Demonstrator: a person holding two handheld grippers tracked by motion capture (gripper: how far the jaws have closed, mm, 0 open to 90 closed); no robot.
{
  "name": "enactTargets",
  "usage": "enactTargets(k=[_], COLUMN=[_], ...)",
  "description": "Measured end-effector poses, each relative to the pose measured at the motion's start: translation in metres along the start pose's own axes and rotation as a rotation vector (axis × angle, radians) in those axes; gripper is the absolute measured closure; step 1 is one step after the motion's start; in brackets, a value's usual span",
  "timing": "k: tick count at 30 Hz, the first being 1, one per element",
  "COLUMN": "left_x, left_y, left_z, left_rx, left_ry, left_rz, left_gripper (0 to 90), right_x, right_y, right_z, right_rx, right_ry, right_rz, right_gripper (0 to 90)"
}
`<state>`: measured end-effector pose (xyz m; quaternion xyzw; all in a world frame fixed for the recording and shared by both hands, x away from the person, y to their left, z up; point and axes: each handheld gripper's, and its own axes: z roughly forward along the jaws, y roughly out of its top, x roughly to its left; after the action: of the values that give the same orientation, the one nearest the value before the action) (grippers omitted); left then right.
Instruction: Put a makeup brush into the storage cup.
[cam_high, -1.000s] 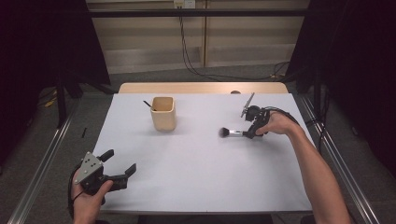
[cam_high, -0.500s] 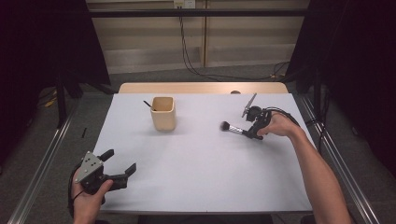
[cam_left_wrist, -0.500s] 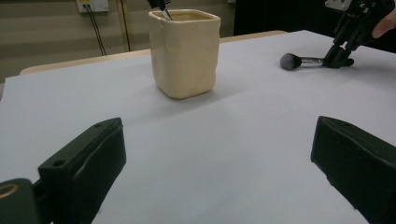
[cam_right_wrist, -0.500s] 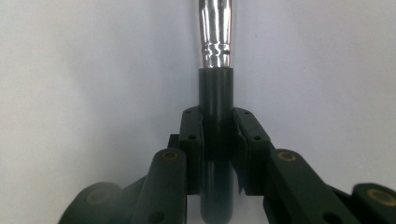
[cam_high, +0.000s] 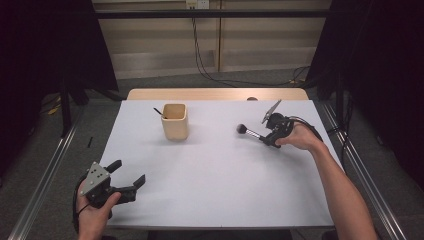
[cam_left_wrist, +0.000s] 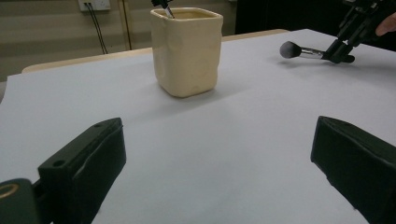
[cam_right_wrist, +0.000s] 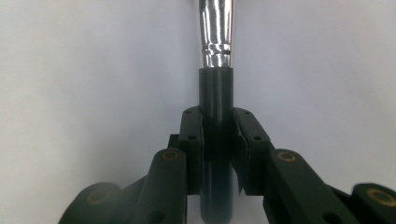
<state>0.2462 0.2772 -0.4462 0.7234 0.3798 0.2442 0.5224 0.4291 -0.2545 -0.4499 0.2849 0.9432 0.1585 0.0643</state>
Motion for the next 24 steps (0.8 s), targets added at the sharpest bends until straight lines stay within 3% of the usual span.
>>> enactTargets(k=[5,12,18,24], left_x=[0.000,0.001,-0.001,0.000], left_y=[0.001,0.001,0.001,0.001], left_z=[0.003,0.000,-0.001,-0.001], left_rx=[0.002,0.000,-0.002,-0.003], left_ry=[-0.005,0.001,-0.006,-0.007], left_rz=[0.002,0.008,0.008,0.008], left_gripper=[3.4,3.4,3.5,3.5], right_x=[0.001,0.004,0.006,0.009], right_y=[-0.003,-0.009,-0.015,-0.025], right_z=[-0.004,-0.008,-0.017,-0.013], right_rx=[-0.035,-0.098,-0.186,-0.239], right_ry=[-0.025,-0.020,-0.098,-0.095], right_rz=[0.036,0.092,0.191,0.246], right_gripper=[76.1,76.1,76.1,76.2])
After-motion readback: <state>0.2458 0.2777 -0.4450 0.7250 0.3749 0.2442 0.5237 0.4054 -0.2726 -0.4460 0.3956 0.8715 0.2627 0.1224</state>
